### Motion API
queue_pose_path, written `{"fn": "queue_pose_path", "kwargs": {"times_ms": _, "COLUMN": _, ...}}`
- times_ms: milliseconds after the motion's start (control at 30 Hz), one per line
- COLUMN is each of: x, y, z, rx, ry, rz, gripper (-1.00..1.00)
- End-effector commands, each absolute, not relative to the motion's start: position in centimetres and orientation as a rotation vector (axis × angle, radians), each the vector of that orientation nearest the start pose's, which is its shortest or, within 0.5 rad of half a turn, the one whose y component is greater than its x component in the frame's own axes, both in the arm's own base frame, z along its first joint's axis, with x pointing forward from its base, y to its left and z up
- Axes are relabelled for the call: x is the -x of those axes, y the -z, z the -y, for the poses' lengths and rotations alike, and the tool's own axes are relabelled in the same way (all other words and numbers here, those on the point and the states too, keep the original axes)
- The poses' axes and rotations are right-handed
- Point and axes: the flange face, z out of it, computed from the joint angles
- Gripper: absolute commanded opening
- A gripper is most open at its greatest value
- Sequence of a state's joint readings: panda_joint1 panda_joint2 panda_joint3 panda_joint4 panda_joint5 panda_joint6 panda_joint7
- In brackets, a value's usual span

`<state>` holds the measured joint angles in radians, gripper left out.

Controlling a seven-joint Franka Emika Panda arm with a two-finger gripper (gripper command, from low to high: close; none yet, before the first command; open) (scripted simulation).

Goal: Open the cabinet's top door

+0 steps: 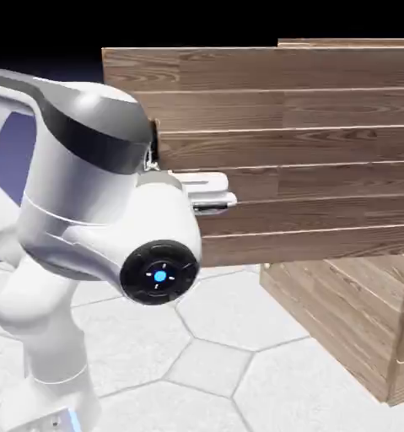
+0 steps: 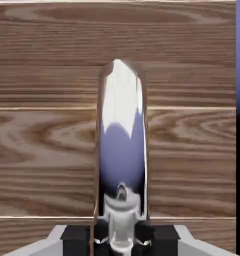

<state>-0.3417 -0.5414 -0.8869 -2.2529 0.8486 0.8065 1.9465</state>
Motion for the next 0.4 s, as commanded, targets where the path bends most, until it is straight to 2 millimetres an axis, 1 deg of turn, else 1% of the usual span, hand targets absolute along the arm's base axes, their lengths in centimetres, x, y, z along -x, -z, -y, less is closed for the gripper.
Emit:
{"fn": "queue_pose_path", "kwargs": {"times_ms": 0, "x": -14.4, "y": -55.7, "z": 29.2, "rx": 0.538, "ry": -1.629, "rz": -1.767, "gripper": -1.0}}
{"fn": "queue_pose_path", "kwargs": {"times_ms": 100, "x": -14.7, "y": -55.7, "z": 31.6, "rx": 0.585, "ry": -1.663, "rz": -1.766, "gripper": -1.0}}
{"fn": "queue_pose_path", "kwargs": {"times_ms": 200, "x": -15.0, "y": -55.7, "z": 33.4, "rx": 0.622, "ry": -1.688, "rz": -1.766, "gripper": -1.0}}
{"fn": "queue_pose_path", "kwargs": {"times_ms": 367, "x": -15.4, "y": -55.7, "z": 35.2, "rx": 0.659, "ry": -1.713, "rz": -1.764, "gripper": -1.0}}
